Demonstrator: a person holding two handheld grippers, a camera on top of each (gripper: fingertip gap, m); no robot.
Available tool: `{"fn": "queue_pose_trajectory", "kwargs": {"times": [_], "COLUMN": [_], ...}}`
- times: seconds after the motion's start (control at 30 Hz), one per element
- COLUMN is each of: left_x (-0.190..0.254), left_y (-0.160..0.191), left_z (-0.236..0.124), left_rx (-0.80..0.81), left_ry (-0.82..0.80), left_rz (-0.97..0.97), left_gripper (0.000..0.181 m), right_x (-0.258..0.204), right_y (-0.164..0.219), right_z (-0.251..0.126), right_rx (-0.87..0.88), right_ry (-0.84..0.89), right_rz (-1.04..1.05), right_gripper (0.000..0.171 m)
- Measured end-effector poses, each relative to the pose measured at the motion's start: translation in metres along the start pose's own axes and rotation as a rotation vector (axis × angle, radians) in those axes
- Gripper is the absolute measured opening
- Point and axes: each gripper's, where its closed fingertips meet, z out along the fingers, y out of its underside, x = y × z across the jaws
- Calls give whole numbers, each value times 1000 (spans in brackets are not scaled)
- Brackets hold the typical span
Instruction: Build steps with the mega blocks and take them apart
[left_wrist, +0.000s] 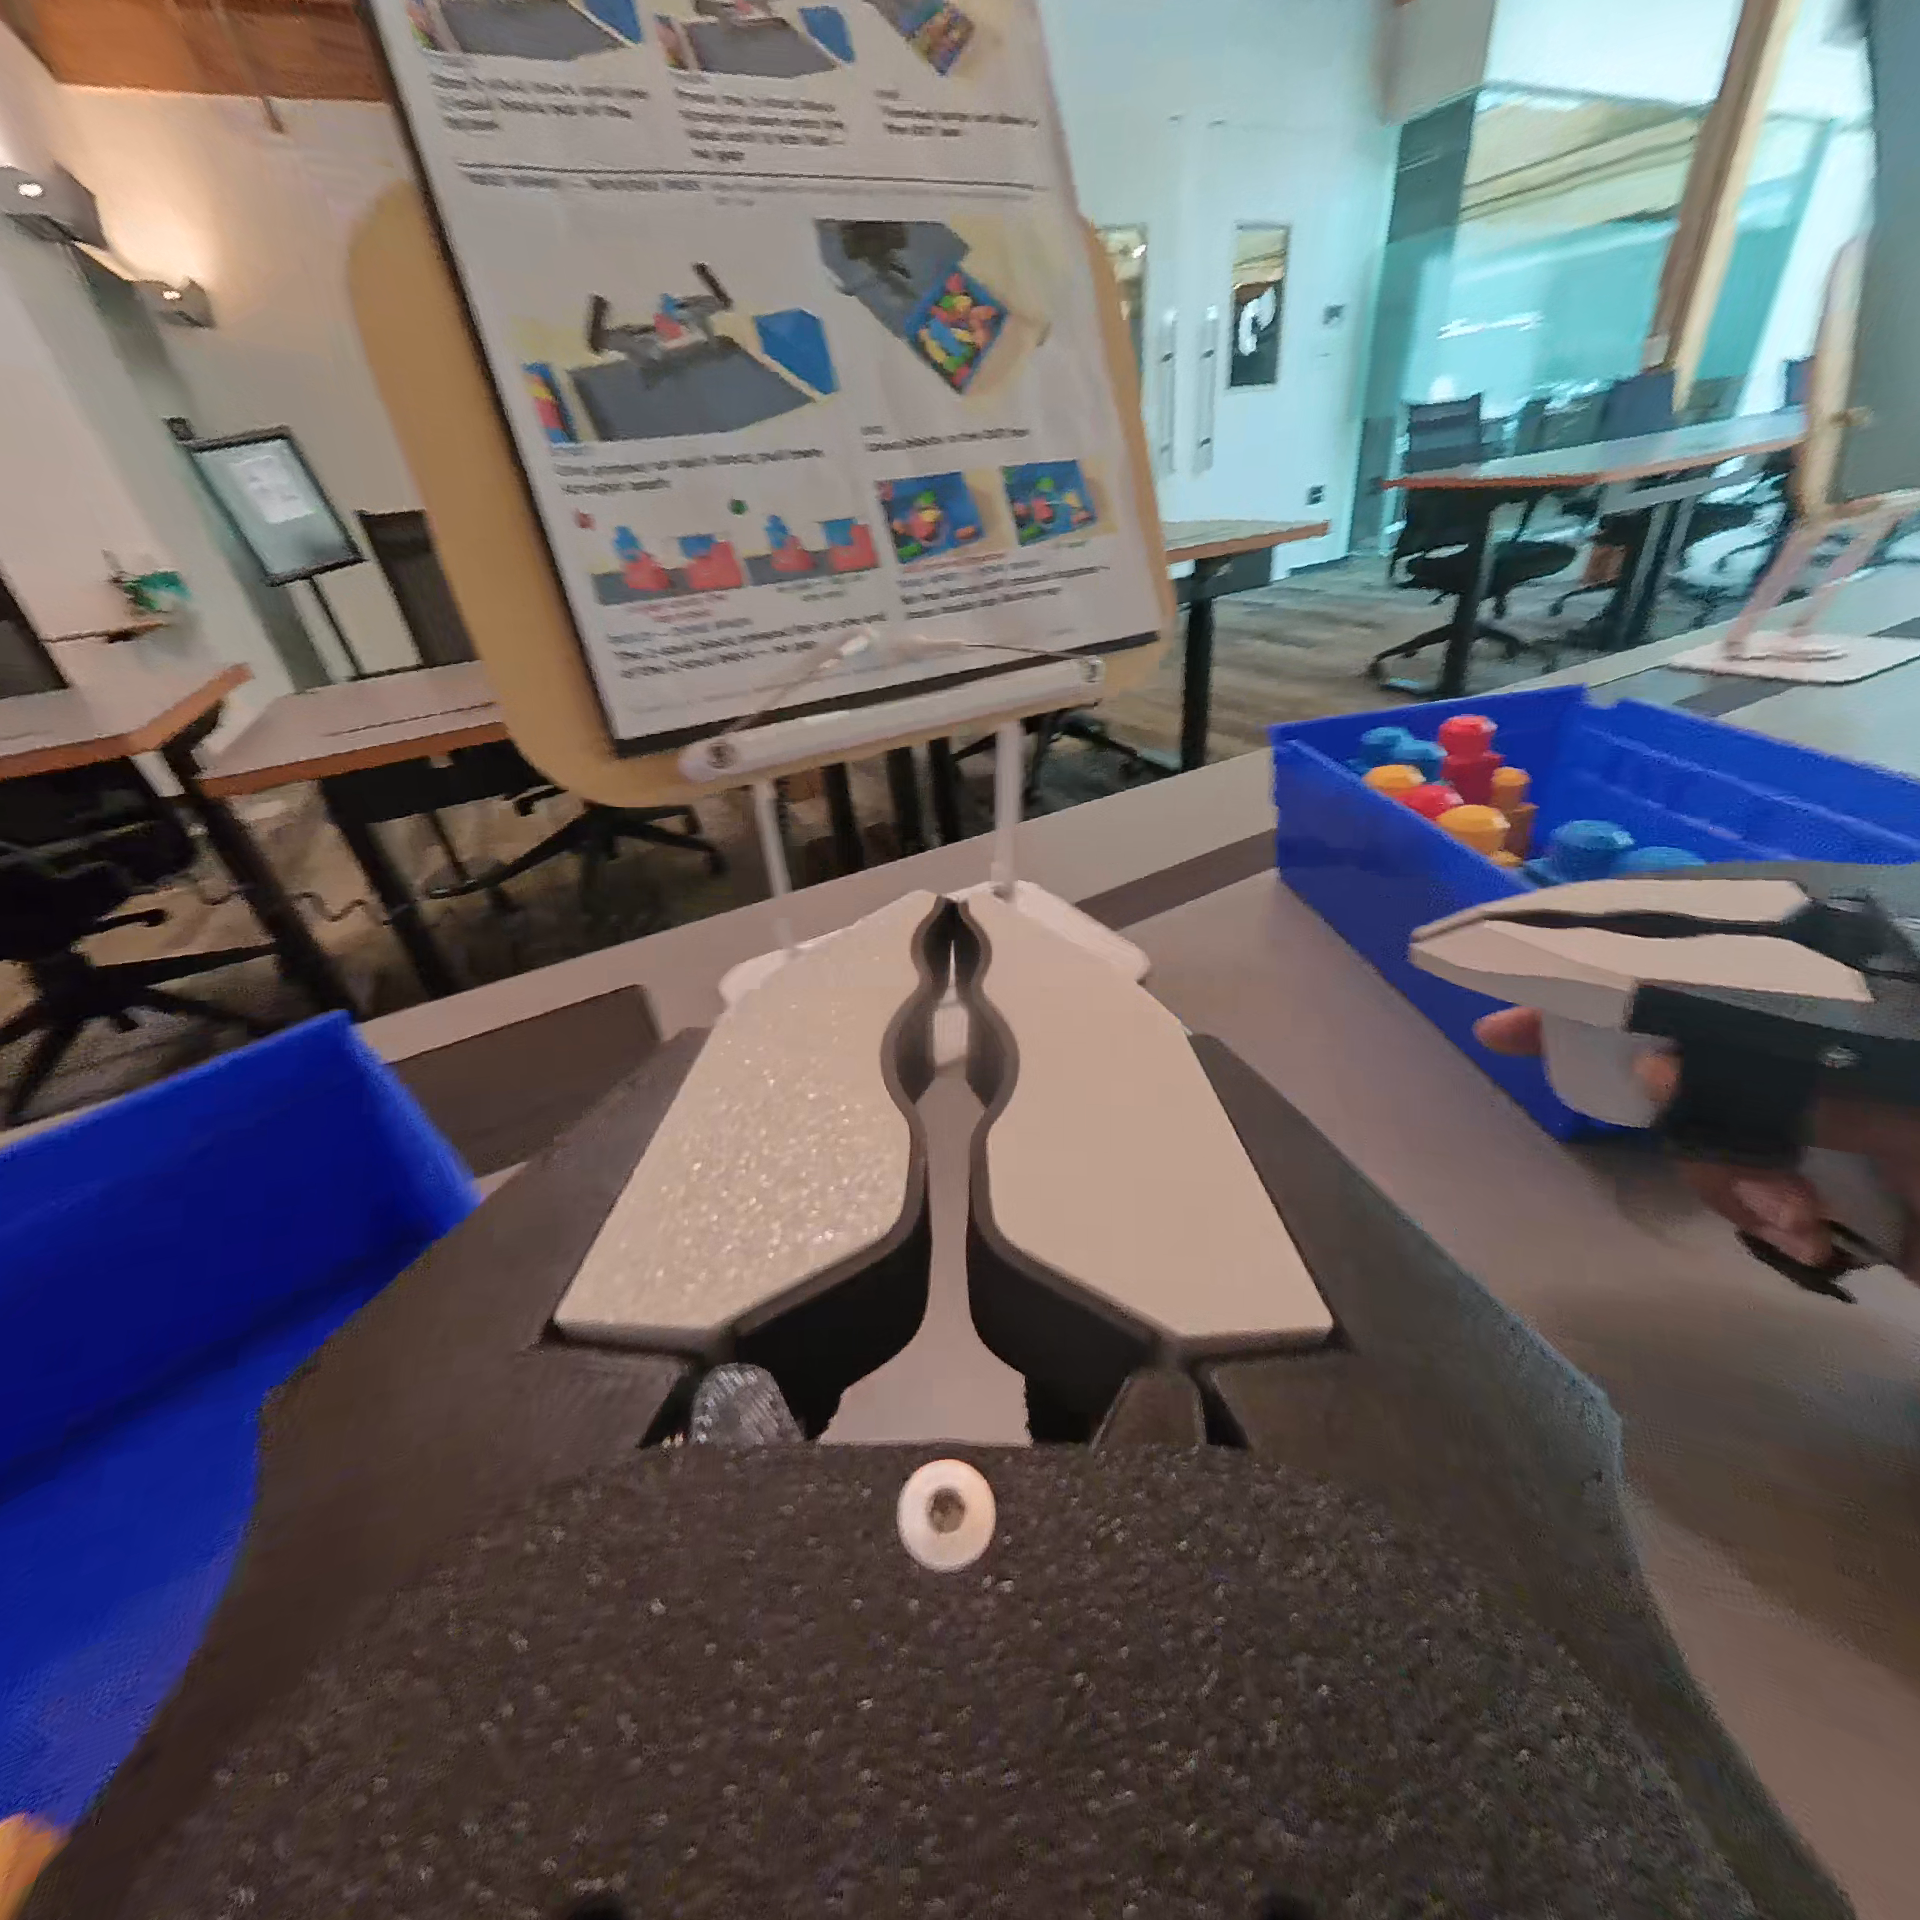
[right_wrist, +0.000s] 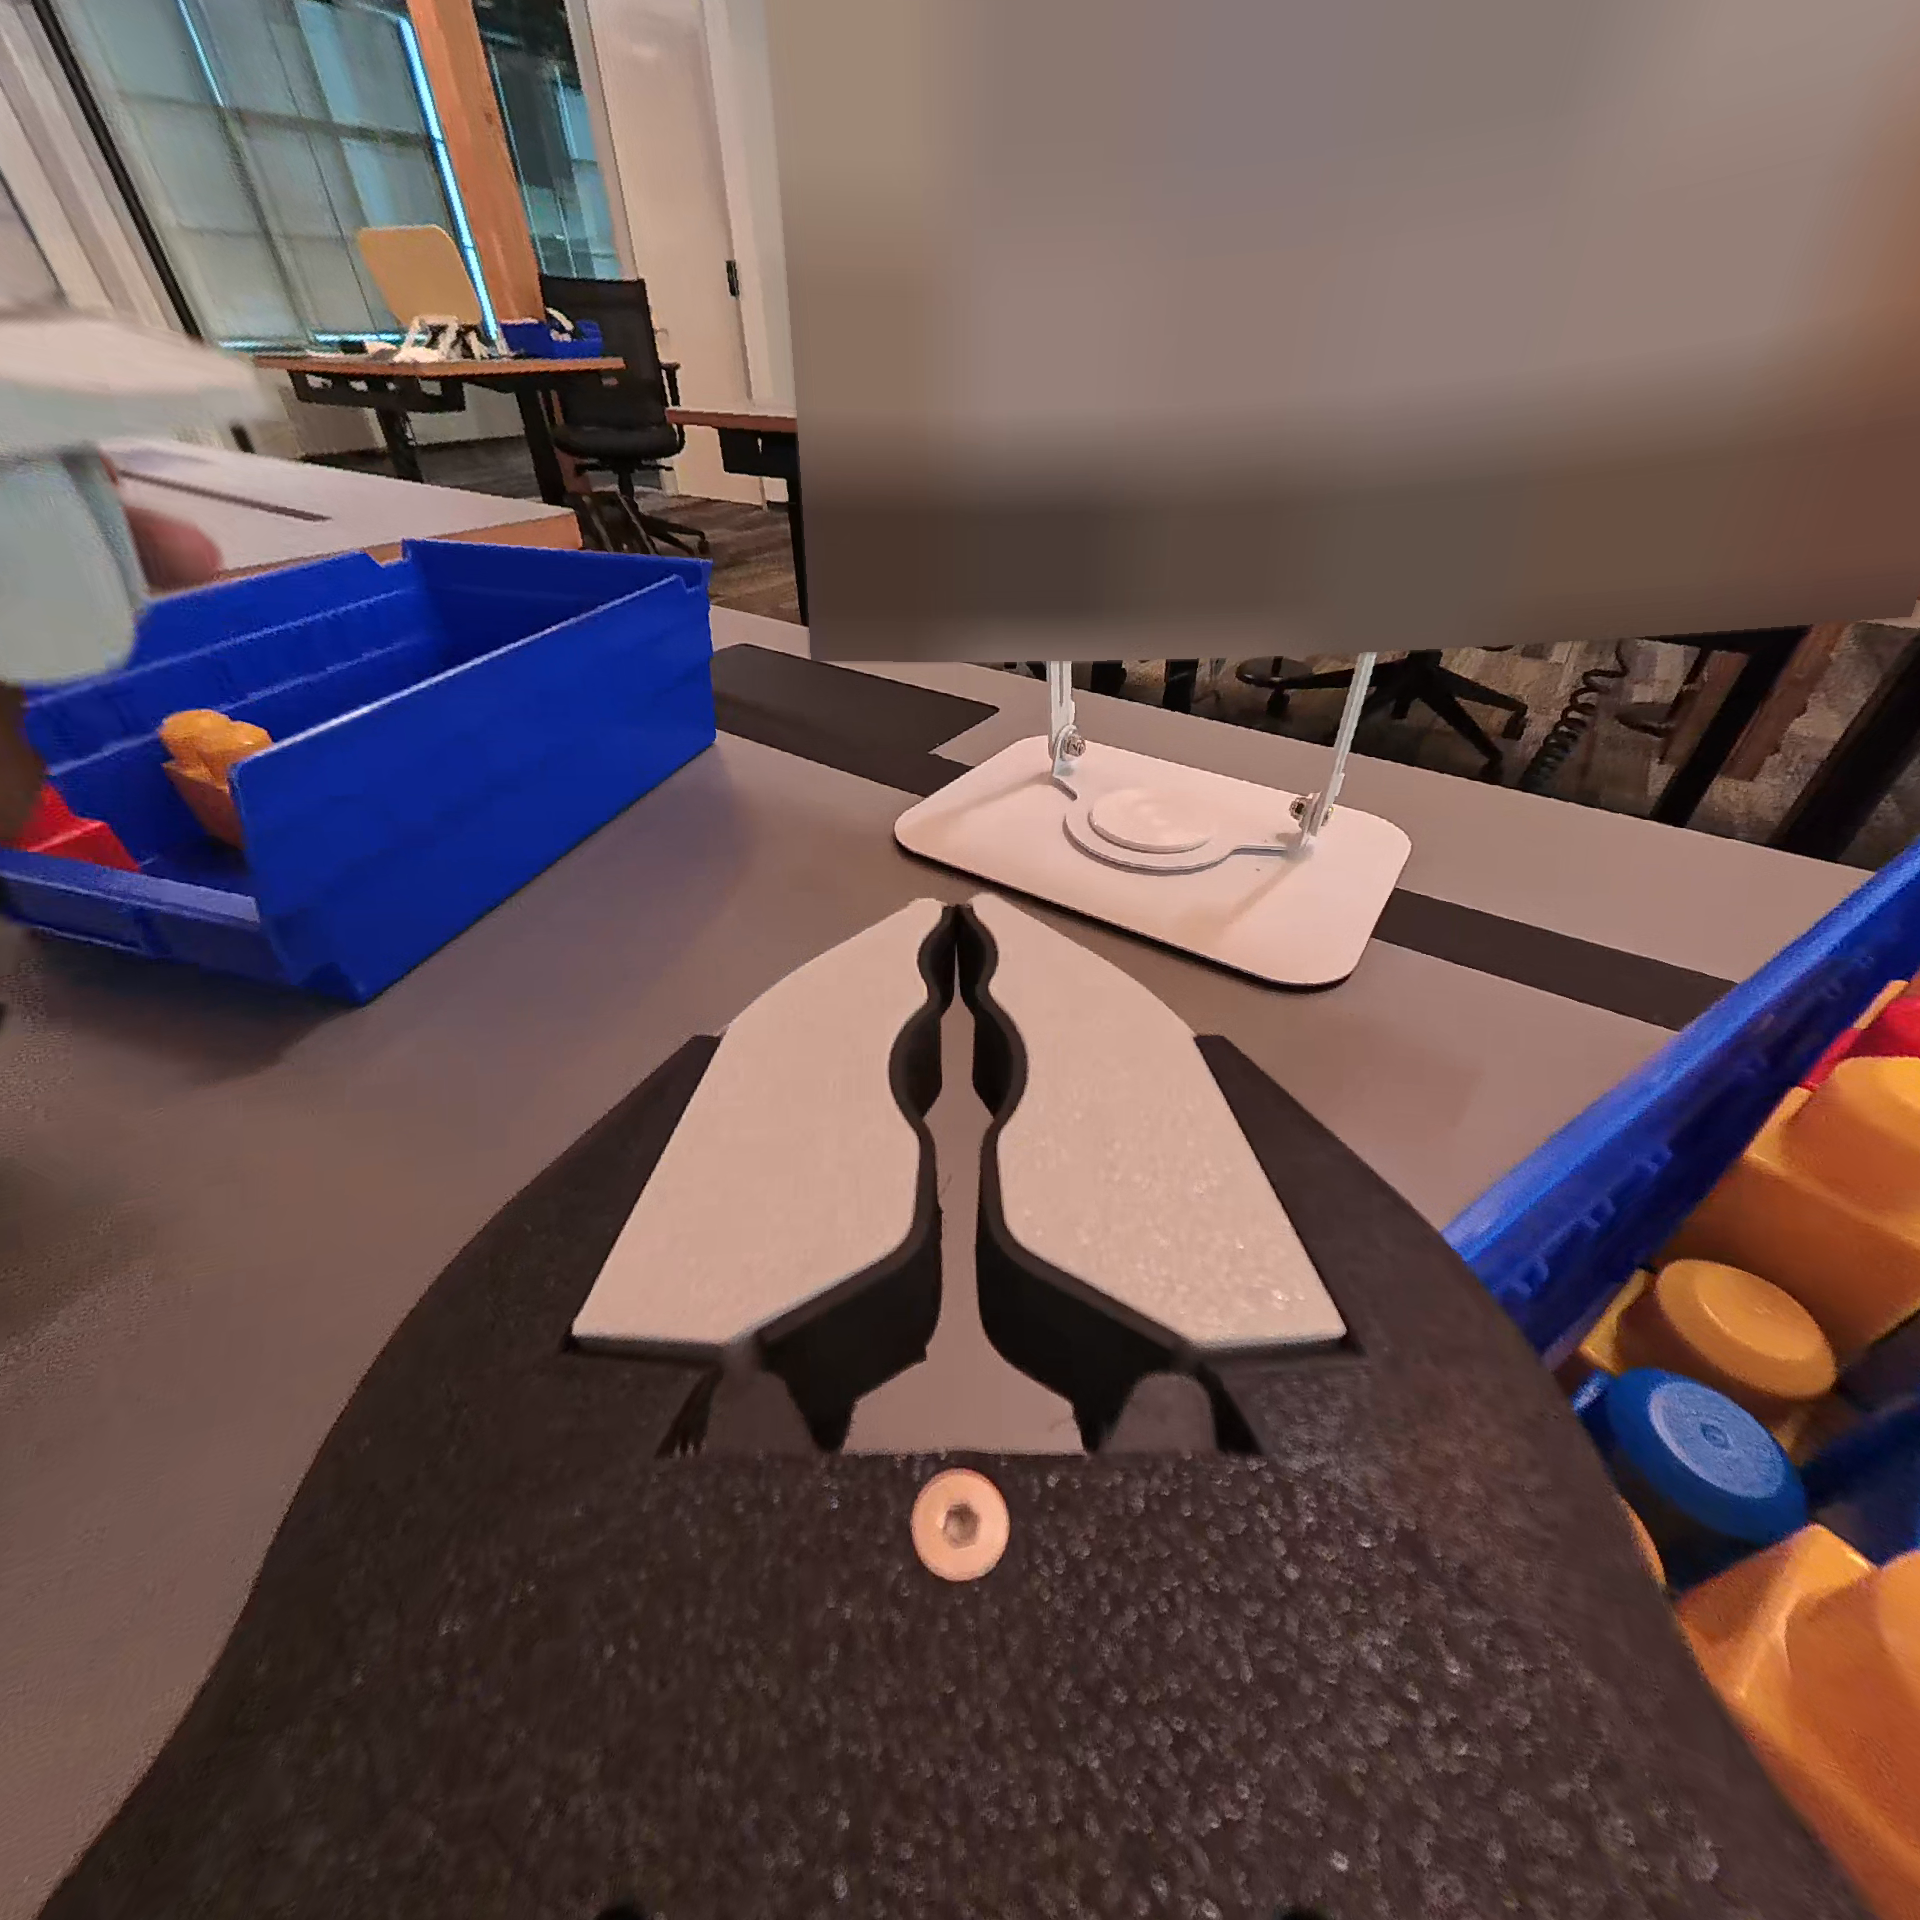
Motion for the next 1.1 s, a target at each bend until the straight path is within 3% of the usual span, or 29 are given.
{"fn": "queue_pose_trajectory", "kwargs": {"times": [0.23, 0.53, 0.83, 1.1], "left_x": [-99, -187, -186, -203], "left_y": [-12, 43, 128, 169], "left_z": [-18, -45, -95, -117], "left_rx": [-153, -573, -1148, -1394], "left_ry": [-207, -293, 36, 185], "left_rz": [170, 438, 431, 528], "left_gripper": [3, 31, 48, 57], "right_x": [4, -1, -22, -46], "right_y": [-2, -6, -5, 0], "right_z": [-2, -3, -2, -3], "right_rx": [0, 10, 23, 13], "right_ry": [-4, -40, -169, -271], "right_rz": [4, -15, -34, -110], "right_gripper": [0, 0, 0, 0]}}
